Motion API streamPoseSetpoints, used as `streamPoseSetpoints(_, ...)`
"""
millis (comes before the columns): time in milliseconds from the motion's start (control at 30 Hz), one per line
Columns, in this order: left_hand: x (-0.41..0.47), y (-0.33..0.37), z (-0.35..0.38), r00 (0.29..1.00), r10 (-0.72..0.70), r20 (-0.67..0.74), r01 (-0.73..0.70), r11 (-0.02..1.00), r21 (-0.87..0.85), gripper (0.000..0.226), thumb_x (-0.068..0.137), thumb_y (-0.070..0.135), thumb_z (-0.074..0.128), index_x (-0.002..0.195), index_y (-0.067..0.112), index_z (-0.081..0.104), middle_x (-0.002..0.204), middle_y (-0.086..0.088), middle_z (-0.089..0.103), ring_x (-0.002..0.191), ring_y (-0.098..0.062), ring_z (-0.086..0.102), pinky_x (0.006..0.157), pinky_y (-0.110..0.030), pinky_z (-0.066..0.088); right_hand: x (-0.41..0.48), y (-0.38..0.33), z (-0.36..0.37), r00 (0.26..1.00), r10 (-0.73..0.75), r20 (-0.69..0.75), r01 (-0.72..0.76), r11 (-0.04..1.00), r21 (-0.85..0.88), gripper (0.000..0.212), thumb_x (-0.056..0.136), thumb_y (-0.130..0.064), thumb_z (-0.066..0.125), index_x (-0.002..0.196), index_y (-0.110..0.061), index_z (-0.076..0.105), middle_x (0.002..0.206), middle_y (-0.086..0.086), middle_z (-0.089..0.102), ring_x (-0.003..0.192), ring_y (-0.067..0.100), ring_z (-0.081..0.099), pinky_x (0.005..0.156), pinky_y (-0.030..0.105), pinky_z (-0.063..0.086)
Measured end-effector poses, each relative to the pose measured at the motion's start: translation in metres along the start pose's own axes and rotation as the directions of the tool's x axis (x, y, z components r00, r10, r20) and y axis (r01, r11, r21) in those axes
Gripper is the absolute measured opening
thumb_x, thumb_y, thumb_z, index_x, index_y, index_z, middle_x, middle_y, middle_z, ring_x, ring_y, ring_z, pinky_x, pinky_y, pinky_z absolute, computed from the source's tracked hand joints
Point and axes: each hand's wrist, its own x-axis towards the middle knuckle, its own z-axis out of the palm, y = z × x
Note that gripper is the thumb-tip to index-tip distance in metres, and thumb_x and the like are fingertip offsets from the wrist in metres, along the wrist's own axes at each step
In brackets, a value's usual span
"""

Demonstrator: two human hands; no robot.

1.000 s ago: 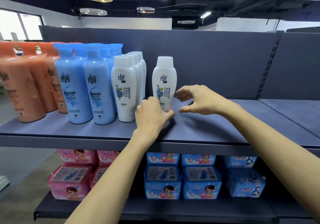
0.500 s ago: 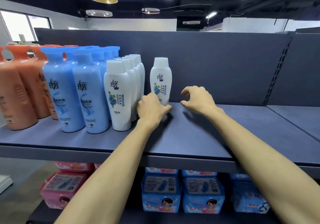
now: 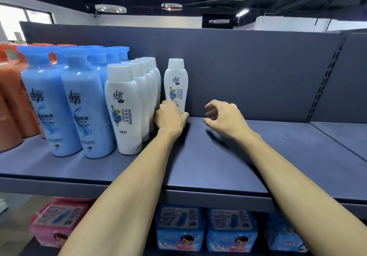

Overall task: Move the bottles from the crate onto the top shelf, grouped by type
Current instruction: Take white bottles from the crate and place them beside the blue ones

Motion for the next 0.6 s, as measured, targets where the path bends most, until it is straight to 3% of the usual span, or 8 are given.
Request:
streamPoseSetpoints(167,0.004,0.002,0.008,0.999,-0.04,0.009,0.04,0.999,0.022,0.043,0.083,0.02,0.068,0.114,-0.004,0.048,0.111,-0.018,0.064,0.101,-0.036,0.064,0.066,-0.034,0.043,0.001,-0.001,0.004,1.0,-0.025,0.007,0.025,0.999,0.02,0.033,0.084,-0.024,0.068,0.116,-0.023,0.064,0.103,-0.009,0.072,0.091,0.008,0.068,0.093,0.037,0.054)
streamPoseSetpoints(400,0.007,0.007,0.011,0.994,-0.096,0.054,0.098,0.994,-0.042,0.054,0.084,0.017,0.066,0.125,-0.008,0.04,0.126,-0.021,0.056,0.115,-0.036,0.058,0.087,-0.038,0.049,0.0,-0.004,0.006,0.998,-0.064,0.024,0.063,0.996,0.063,0.03,0.084,-0.022,0.069,0.114,-0.021,0.066,0.1,-0.009,0.072,0.089,0.008,0.067,0.091,0.036,0.055)
streamPoseSetpoints(600,0.014,0.011,0.007,0.984,-0.122,0.128,0.129,0.99,-0.047,0.066,0.08,0.022,0.078,0.127,-0.005,0.042,0.128,-0.019,0.054,0.119,-0.033,0.057,0.089,-0.035,0.049,0.001,-0.007,0.01,0.995,-0.094,0.037,0.091,0.992,0.092,0.03,0.084,-0.019,0.069,0.114,-0.018,0.067,0.098,-0.006,0.073,0.088,0.009,0.068,0.09,0.033,0.055)
